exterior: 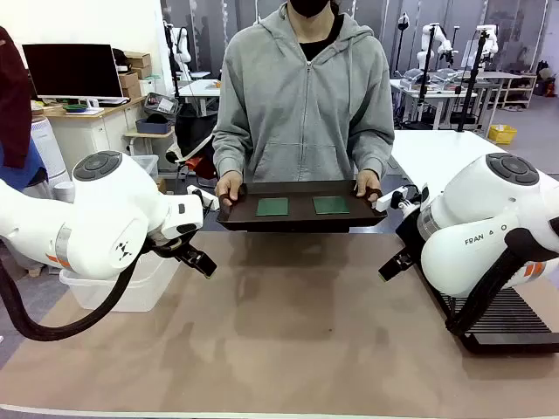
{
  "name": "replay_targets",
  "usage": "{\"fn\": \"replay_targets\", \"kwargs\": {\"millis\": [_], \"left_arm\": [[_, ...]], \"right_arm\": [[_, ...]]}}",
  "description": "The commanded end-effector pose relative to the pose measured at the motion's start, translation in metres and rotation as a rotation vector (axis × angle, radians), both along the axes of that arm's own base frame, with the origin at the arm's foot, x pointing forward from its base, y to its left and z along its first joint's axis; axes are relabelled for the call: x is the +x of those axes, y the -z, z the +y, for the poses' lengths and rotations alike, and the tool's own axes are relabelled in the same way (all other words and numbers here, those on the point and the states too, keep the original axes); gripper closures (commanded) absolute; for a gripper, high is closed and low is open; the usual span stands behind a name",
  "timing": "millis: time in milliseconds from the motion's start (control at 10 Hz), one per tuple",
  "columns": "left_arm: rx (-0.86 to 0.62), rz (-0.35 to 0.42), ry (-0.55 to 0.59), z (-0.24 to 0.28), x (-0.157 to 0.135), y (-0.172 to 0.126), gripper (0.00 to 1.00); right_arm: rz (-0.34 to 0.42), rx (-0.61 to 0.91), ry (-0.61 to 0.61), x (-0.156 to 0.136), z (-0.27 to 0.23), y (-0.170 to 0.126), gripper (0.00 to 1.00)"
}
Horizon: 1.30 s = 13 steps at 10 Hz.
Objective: Sort PCBs into racks and boxes based on the side picked up.
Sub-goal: Pick up the Blank PCB handed by the Human.
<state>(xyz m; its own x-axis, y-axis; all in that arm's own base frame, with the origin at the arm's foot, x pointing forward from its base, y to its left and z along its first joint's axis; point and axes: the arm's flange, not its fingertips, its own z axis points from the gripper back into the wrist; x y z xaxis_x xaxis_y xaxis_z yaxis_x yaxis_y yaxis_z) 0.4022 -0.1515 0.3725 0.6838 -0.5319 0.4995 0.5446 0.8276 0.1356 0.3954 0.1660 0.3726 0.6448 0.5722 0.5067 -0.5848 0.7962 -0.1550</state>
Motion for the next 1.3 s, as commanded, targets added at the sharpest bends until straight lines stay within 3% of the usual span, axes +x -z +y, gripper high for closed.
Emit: {"fn": "replay_targets", "kwargs": {"millis": [0, 1000, 1200], "left_arm": [[0.0, 0.0, 0.0, 0.0, 0.0, 0.0, 0.0], [0.0, 0.0, 0.001, 0.0, 0.0, 0.0, 0.0], [-0.024, 0.193, 0.169, 0.001, -0.01, -0.026, 0.0]], "right_arm": [[0.0, 0.0, 0.0, 0.0, 0.0, 0.0, 0.0], [0.0, 0.0, 0.0, 0.0, 0.0, 0.0, 0.0], [0.084, 0.073, -0.028, -0.026, 0.007, -0.017, 0.0]]}}
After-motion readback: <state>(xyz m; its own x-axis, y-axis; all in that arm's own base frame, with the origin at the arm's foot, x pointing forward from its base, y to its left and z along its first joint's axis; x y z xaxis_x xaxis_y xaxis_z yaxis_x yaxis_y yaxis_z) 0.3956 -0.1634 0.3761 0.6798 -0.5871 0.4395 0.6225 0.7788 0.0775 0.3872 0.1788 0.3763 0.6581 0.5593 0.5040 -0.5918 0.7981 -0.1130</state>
